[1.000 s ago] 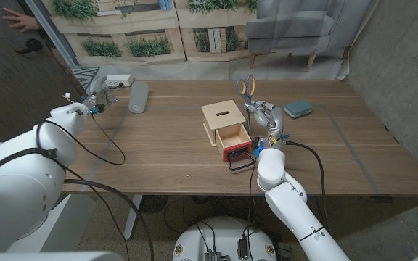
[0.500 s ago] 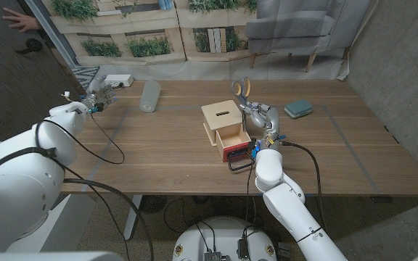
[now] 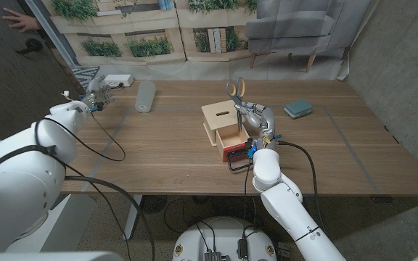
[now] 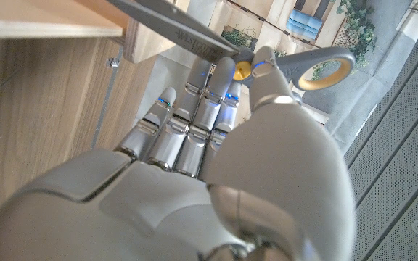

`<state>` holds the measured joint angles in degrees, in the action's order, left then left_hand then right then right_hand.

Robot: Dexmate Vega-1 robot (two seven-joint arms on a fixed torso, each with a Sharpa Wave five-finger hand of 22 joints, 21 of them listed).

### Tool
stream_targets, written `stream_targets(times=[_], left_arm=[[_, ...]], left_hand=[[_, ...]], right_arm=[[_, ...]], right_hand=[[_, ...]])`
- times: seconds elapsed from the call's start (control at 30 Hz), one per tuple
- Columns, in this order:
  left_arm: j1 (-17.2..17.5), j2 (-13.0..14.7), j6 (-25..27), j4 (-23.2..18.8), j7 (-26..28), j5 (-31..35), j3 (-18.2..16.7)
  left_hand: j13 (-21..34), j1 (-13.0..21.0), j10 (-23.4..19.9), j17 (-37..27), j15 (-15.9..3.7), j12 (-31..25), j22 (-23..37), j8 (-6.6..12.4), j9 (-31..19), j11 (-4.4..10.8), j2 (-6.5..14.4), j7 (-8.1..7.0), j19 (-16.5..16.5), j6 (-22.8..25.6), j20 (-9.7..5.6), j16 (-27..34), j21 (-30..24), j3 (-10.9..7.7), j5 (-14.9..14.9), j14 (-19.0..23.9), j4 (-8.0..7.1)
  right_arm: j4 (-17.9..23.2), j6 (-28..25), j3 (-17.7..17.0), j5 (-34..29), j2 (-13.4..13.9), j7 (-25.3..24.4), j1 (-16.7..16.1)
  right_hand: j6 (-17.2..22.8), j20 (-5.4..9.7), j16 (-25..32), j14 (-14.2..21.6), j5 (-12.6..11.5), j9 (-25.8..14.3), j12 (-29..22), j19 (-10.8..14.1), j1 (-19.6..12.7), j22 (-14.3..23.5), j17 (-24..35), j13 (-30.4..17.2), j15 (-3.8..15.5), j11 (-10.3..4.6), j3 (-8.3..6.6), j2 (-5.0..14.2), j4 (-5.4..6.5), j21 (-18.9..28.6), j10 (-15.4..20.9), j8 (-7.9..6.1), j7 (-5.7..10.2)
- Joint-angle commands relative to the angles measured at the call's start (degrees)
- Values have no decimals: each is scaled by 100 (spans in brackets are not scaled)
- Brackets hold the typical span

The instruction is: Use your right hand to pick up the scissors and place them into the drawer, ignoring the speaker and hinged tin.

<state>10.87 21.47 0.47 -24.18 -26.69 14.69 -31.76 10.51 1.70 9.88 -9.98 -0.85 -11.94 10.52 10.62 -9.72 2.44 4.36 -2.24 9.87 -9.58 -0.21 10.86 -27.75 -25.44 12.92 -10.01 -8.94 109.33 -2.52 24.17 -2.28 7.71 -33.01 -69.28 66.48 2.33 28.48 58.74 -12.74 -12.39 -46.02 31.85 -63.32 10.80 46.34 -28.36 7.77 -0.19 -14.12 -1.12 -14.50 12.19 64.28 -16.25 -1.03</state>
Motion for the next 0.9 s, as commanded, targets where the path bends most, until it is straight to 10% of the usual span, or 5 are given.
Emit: stream_targets(times=[0.03, 0.9], left_arm=[[-30, -17, 10, 0, -13, 88, -70], [-54, -31, 19, 0, 6, 84, -72]], left_hand=[[14, 25, 267, -13, 54, 24, 14, -17, -29, -10, 310, 40, 363, -70, -26, -26, 8, 9, 28, -388, 7], [14, 23, 266, -13, 47, 27, 15, -15, -29, -10, 309, 38, 355, -65, -25, -24, 33, 13, 28, -382, 6]], right_arm=[[-158, 287, 8, 132, 29, 217, -15], [-440, 613, -19, 180, 45, 526, -73]], right_hand=[[756, -13, 25, 156, 37, -597, -16, 2, -237, 19, 33, -7, 264, 16, -591, 182, 486, 49, 56, -30, -231], [819, 48, 3, 91, 179, -662, -20, -39, -180, 23, 105, -87, 255, 57, -797, 98, 485, 49, 35, -2, -277]])
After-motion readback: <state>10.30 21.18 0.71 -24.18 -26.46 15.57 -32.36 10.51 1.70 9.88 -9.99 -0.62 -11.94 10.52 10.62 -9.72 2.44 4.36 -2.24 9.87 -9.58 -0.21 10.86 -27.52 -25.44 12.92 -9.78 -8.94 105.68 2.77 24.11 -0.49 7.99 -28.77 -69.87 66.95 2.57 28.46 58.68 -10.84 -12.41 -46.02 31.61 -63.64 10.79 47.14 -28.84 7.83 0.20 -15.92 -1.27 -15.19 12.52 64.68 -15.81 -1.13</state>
